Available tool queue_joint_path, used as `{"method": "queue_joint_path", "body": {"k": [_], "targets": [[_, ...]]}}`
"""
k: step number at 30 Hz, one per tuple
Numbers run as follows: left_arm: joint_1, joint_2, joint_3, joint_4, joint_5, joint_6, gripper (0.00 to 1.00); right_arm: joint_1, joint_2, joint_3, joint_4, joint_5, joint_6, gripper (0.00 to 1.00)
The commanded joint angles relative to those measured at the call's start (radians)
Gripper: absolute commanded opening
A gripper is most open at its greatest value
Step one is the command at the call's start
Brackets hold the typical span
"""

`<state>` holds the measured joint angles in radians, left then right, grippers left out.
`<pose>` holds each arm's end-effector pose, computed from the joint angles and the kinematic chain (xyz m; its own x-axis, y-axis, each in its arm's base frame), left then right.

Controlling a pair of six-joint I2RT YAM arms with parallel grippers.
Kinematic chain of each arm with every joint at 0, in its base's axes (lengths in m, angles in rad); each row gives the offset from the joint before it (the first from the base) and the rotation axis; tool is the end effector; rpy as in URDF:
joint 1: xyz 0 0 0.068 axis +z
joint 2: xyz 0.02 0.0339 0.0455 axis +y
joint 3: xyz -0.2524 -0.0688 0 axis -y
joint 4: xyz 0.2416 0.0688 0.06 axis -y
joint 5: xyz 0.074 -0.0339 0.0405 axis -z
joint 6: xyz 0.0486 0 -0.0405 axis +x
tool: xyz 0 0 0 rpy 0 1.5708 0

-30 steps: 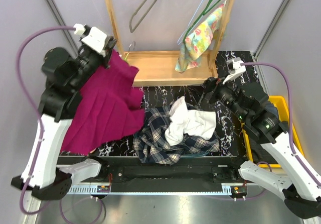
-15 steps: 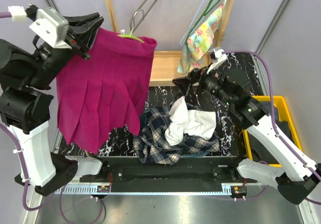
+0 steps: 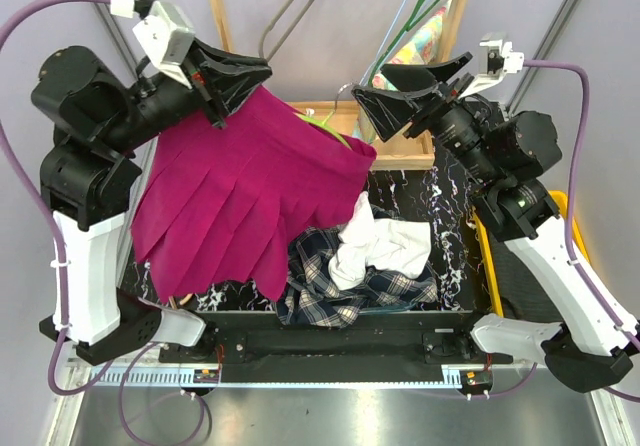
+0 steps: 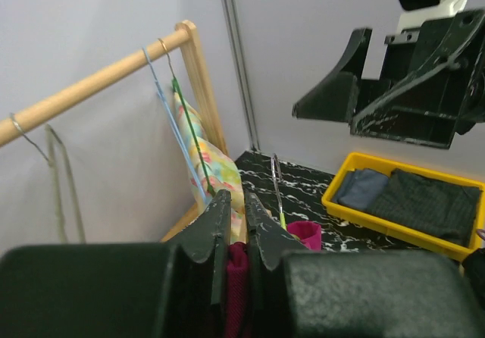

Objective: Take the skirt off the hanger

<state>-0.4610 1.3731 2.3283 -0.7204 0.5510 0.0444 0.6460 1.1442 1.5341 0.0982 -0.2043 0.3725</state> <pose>0.1438 -0.0998 0.6197 0.2452 -0.0796 -0.9662 0.8250 0.5406 0.1648 0.1726 0.1425 0.5476 0.0822 0.5082 -0.8573 -0.8186 0.5251 0.2328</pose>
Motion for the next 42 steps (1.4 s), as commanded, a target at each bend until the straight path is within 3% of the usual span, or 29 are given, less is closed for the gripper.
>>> {"method": "queue_joint_path", "body": {"k": [1,22,42], "targets": [[-0.025,-0.022,0.023,0.13,-0.009,-0.012,0.0,0.001,0.031,0.011,0.061,-0.033,0.029,0.99],[-0.056,-0.051,-0.033,0.154,-0.033,0.054,0.0,0.001,0.068,-0.077,0.097,-0.11,0.19,1.0],[-0.09,-0.065,-0.11,0.203,-0.026,0.025,0.0,0.003,0.204,-0.031,0.164,-0.175,0.247,0.83]]}}
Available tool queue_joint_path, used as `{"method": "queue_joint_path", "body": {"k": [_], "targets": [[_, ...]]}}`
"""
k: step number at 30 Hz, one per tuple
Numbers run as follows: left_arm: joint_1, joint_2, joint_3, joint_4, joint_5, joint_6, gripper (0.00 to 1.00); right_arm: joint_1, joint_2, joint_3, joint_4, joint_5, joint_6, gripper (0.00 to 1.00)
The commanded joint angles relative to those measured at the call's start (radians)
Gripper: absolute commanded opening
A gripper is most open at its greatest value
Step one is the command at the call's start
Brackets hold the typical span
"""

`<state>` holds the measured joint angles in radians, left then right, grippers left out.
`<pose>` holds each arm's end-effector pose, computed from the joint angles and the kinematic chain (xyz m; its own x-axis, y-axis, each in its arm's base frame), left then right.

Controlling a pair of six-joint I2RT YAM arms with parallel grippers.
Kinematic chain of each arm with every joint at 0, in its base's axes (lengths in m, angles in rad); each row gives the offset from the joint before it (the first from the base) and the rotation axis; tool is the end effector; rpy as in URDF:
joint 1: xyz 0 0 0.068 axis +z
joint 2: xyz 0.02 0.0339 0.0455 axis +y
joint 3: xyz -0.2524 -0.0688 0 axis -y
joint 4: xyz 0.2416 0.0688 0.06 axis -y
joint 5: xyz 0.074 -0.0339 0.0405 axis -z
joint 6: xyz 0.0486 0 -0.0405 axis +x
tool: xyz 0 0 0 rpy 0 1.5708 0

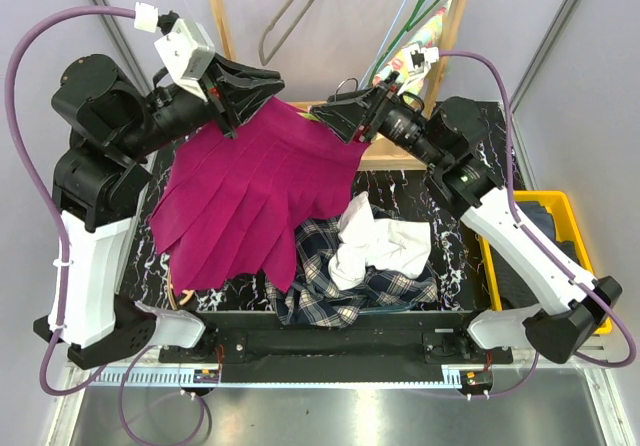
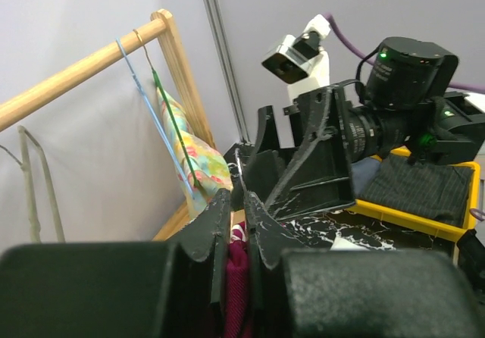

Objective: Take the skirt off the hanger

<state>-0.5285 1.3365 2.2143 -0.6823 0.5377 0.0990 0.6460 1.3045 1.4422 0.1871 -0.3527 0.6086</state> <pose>0.1456 -0.1138 0.6057 0.2526 -0.0492 -0.9663 0.8461 0.4957 0.1960 0.2279 0.1928 0.4878 -0.2634 0.4734 -0.8406 -0.8237 0.3433 0.4514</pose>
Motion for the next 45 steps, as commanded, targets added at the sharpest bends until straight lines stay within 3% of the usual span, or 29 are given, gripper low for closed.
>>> {"method": "queue_joint_path", "body": {"k": [1,3,7,11,14,15,25,30,36,45], "targets": [[-0.028,-0.028,-0.001,0.168,-0.012,-0.031,0.0,0.003,0.053,0.066,0.083,-0.028,0.016,0.81],[-0.047,-0.022,-0.004,0.174,-0.018,-0.033,0.0,0.004,0.074,0.079,0.092,-0.031,0.022,0.77],[-0.071,-0.019,0.004,0.179,-0.03,-0.019,0.0,0.007,0.098,0.081,0.103,-0.029,0.034,0.6],[-0.079,-0.02,0.004,0.179,-0.039,-0.002,0.0,0.007,0.099,0.081,0.1,-0.006,0.037,0.31],[-0.08,-0.026,-0.004,0.178,-0.042,0.013,0.0,0.009,0.092,0.099,0.072,0.03,0.011,0.15],[-0.08,-0.028,-0.01,0.176,-0.042,0.024,0.0,0.009,0.09,0.11,0.057,0.041,-0.025,0.02],[-0.08,-0.06,-0.031,0.176,-0.067,0.077,0.0,0.009,0.102,0.385,-0.175,0.293,-0.515,0.0],[-0.08,-0.071,-0.028,0.173,-0.096,0.11,0.06,0.007,0.056,0.322,-0.213,0.408,-0.714,0.0],[-0.08,-0.086,-0.048,0.175,-0.101,0.136,0.14,0.007,0.004,0.259,-0.215,0.478,-0.817,0.0],[-0.08,-0.082,-0.05,0.176,-0.102,0.142,0.08,0.007,-0.06,0.183,-0.221,0.612,-0.934,0.0]]}}
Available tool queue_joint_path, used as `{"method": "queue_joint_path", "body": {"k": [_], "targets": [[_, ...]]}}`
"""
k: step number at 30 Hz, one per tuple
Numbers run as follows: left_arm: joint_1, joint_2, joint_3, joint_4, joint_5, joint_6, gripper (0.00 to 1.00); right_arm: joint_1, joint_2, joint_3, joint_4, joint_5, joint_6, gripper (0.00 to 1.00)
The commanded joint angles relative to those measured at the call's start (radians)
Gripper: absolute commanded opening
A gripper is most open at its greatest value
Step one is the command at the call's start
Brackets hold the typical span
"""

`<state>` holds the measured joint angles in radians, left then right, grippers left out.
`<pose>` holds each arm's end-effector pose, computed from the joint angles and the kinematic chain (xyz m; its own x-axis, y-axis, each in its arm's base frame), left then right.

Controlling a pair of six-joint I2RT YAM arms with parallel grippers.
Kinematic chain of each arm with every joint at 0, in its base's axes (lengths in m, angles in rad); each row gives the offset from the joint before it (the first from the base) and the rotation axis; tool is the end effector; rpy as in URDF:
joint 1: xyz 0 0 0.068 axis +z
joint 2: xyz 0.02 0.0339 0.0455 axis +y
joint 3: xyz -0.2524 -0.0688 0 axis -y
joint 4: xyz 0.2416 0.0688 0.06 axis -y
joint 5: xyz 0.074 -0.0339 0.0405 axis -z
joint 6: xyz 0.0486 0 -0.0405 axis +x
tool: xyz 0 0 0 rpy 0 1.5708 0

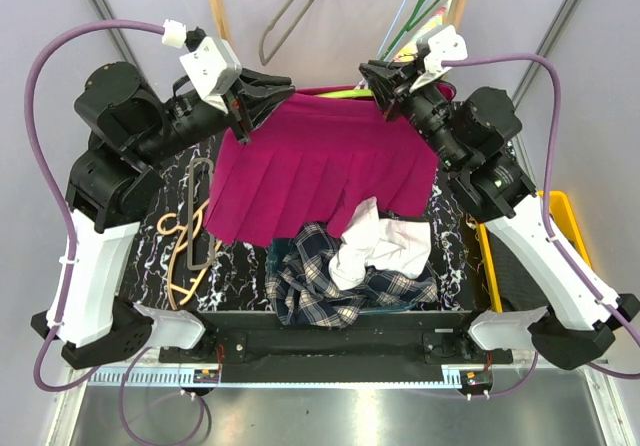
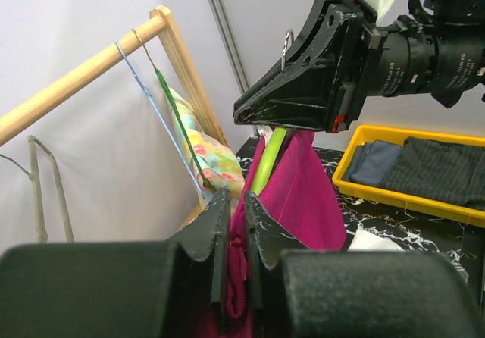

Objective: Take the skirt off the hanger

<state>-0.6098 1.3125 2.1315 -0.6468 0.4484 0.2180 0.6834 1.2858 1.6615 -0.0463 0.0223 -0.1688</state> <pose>0.1459 -0.1277 0.5952 0.3245 0.0111 -0.9458 0.8153 0.5036 0.2856 0.2083 0.1682 0.5398 0.3506 0.0689 -0.9340 -0.5640 0.8117 -0.1519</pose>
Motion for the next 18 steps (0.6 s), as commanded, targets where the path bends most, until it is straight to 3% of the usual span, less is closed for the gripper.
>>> {"method": "queue_joint_path", "body": {"k": [1,7,11,18], "targets": [[0.001,-0.059,0.034,0.141,-0.014,0.024,0.08,-0.03,-0.049,-0.049,0.007,0.278,-0.164,0.0],[0.001,-0.062,0.035,0.142,-0.022,0.035,0.04,-0.065,-0.097,-0.225,0.002,0.421,-0.203,0.0],[0.001,-0.07,0.036,0.142,-0.028,0.046,0.03,-0.201,-0.134,-0.299,-0.007,0.424,-0.072,0.0],[0.001,-0.078,0.034,0.142,-0.03,0.06,0.02,-0.41,-0.169,-0.322,-0.079,0.387,-0.041,0.0]]}}
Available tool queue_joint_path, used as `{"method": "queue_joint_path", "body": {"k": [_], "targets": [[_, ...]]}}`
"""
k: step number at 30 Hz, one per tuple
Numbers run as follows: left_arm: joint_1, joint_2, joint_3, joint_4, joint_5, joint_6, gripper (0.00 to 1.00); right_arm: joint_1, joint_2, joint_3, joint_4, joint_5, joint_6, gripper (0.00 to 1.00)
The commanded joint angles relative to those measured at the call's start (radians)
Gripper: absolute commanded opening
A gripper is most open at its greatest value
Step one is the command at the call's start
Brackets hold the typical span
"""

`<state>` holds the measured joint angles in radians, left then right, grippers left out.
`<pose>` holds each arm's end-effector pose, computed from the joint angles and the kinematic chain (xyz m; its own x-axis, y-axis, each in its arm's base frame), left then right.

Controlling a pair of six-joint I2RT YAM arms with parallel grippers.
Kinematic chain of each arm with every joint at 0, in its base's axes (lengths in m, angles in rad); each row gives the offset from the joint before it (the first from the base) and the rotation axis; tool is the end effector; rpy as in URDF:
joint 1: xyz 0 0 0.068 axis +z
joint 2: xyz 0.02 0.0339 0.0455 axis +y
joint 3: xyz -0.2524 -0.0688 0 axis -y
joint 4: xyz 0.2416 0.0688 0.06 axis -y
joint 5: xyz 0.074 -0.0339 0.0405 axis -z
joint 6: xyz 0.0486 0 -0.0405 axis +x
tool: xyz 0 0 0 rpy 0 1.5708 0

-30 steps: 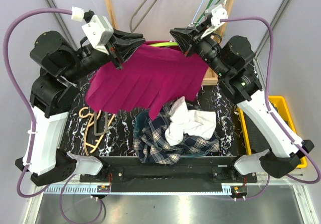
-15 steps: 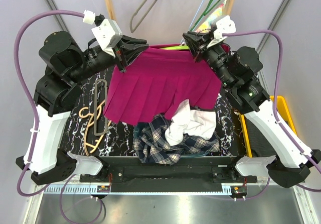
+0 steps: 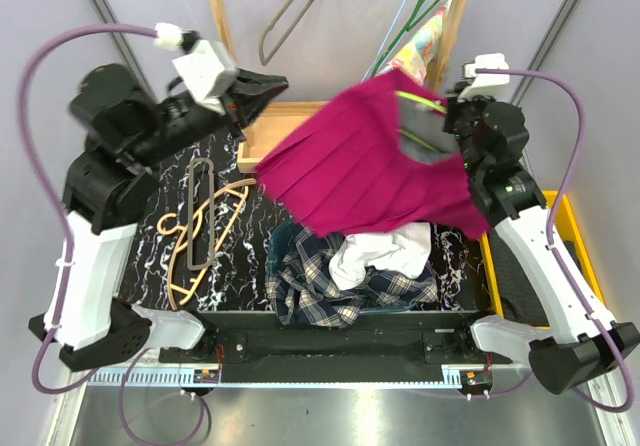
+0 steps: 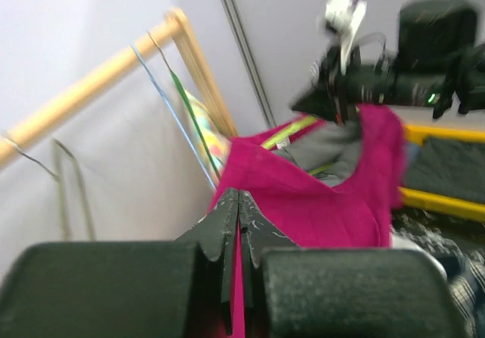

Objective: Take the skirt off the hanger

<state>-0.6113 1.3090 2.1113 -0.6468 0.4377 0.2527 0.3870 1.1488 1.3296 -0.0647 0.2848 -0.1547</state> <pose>0.1487 -0.1294 0.5910 0.3385 0.0393 -0.9401 0.8036 0.5077 0.3106 0.2490 0.0867 0.4602 0.1220 -0.1100 -0.9864 -0.0860 0.9889 -0.1209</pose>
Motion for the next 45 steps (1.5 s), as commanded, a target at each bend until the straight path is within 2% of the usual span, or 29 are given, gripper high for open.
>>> {"method": "queue_joint_path", "body": {"k": [1,11,15,19,29,45], "targets": [[0.002,-0.074,0.053,0.142,-0.017,0.025,0.02,-0.117,-0.035,0.011,-0.069,0.099,-0.055,0.0],[0.002,-0.068,0.021,0.16,-0.004,0.02,0.01,-0.117,-0.087,0.068,-0.066,-0.172,0.125,0.0],[0.002,-0.076,-0.057,0.185,0.007,0.013,0.01,-0.117,-0.153,0.054,-0.02,-0.419,0.149,0.0],[0.002,-0.08,-0.155,0.234,0.03,-0.023,0.02,-0.117,-0.176,0.1,0.019,-0.547,0.289,0.0],[0.002,-0.043,-0.148,0.242,0.045,-0.033,0.01,-0.116,-0.146,0.334,0.013,-0.558,0.329,0.0],[0.004,-0.048,-0.171,0.21,0.091,0.013,0.0,-0.119,-0.1,0.453,0.014,-0.576,0.374,0.0]]}}
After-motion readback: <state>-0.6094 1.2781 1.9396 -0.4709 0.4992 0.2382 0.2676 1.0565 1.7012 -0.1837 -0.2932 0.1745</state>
